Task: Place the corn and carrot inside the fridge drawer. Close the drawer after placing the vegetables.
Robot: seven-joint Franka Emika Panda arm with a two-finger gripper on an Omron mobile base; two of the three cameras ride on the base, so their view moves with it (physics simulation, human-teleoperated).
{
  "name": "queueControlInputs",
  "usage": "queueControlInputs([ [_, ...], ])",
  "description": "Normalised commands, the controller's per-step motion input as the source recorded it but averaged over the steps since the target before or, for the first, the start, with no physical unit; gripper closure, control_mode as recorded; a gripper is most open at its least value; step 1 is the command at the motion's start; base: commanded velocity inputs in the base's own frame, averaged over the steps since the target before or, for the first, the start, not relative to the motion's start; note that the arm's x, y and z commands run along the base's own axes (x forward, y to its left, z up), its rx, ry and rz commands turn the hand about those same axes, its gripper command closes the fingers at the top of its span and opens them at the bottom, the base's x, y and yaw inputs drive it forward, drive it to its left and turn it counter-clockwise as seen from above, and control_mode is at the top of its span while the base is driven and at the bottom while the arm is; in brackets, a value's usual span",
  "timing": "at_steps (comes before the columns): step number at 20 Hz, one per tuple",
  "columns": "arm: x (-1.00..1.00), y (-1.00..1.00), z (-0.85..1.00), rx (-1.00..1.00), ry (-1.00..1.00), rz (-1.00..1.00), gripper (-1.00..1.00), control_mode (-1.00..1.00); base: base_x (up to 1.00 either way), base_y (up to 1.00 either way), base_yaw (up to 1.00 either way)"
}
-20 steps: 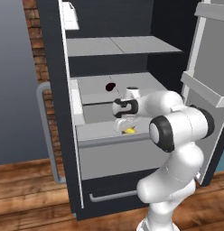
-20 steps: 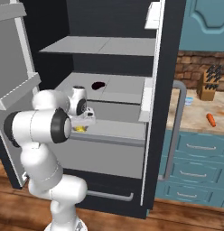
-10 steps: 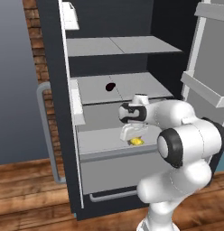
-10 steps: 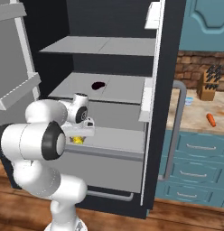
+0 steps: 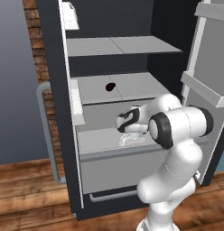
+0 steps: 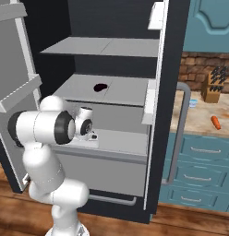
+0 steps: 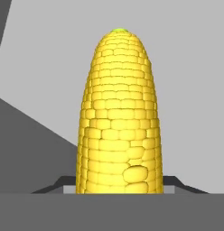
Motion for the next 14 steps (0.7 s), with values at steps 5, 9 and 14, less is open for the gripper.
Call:
queueControlInputs([
  [5,-0.44,0.00,-0.36,0.00,0.00,0.01,-1.00,-1.00,0.00,0.00,0.00],
  [9,-0.37,0.00,-0.08,0.00,-0.04,0.00,-1.00,-1.00,0.00,0.00,0.00],
  [14,0.03,0.00,0.31,0.00,-0.03,0.00,-1.00,-1.00,0.00,0.00,0.00],
])
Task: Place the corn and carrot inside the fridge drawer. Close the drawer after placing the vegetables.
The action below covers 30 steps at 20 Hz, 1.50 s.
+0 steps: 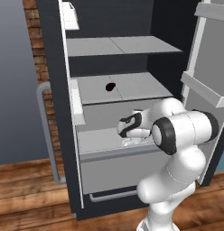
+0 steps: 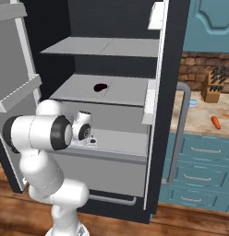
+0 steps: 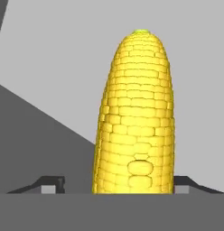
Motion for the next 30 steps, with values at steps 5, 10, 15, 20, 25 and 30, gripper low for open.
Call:
queueControlInputs([
  [5,0.13,0.00,0.95,0.00,-0.06,-0.01,-1.00,-1.00,0.00,0.00,0.00],
  [10,-0.12,0.00,1.00,0.00,-0.17,-0.04,-1.00,-1.00,0.00,0.00,0.00],
  [15,-0.68,0.00,0.95,0.00,-0.24,-0.07,-1.00,-1.00,0.00,0.00,0.00],
  [20,-0.98,-0.08,0.46,0.00,-0.24,-0.12,-1.00,-1.00,0.00,0.00,0.00],
  [25,-0.70,-0.01,0.03,0.00,-0.11,-0.11,-1.00,-1.00,0.00,0.00,0.00],
  [30,-0.02,0.06,0.00,0.00,0.00,-0.01,-1.00,-1.00,0.00,0.00,0.00],
])
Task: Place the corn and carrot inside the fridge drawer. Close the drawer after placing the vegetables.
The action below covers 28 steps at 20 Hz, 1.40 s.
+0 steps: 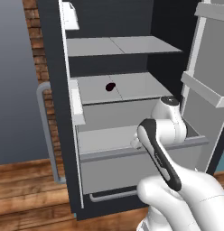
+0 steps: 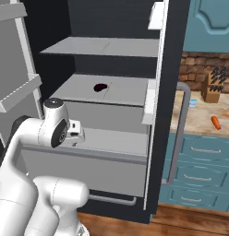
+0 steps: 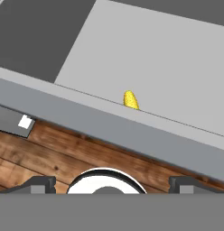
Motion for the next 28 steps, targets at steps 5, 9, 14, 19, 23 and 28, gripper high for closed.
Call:
queueControlInputs([
  [5,-0.26,-0.04,-0.01,0.00,-0.04,-0.02,-1.00,1.00,-0.60,-0.23,-0.11],
  [9,0.00,0.00,0.00,0.00,0.00,0.00,-1.00,1.00,-0.92,-0.70,-0.18],
  [14,0.00,0.00,0.00,0.00,0.00,0.00,-1.00,1.00,-0.19,-1.00,-0.07],
  [19,0.00,0.00,0.00,0.00,0.00,0.00,-1.00,1.00,0.22,-1.00,0.00],
  [23,0.00,0.00,0.00,0.00,0.00,0.00,-1.00,1.00,0.90,-0.98,0.00],
  [28,0.00,0.00,0.00,0.00,0.00,0.00,-1.00,1.00,1.00,-0.86,0.01],
])
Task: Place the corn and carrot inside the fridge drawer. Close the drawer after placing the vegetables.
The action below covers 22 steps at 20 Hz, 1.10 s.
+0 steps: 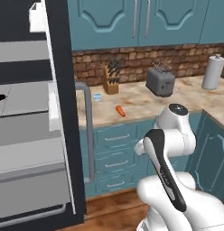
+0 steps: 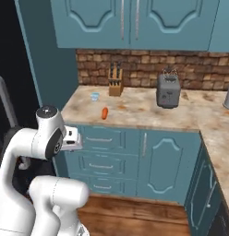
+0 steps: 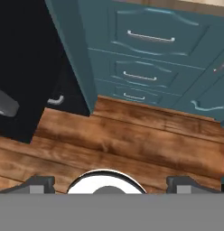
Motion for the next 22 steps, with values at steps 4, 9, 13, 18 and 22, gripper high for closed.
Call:
queueControlInputs([
  [4,0.00,0.00,0.00,0.00,0.00,0.00,-1.00,1.00,1.00,-0.65,0.05],
  [9,0.00,0.00,0.00,0.00,0.00,0.00,-1.00,1.00,0.98,0.07,0.00],
  [13,0.49,0.00,-0.04,0.05,0.00,0.00,-1.00,-1.00,0.39,0.03,0.00],
  [18,1.00,0.38,-0.41,0.01,0.12,0.00,-1.00,-1.00,0.00,0.00,0.00],
  [22,0.90,0.09,-0.40,0.00,0.25,0.00,-1.00,-1.00,0.00,0.00,0.00],
])
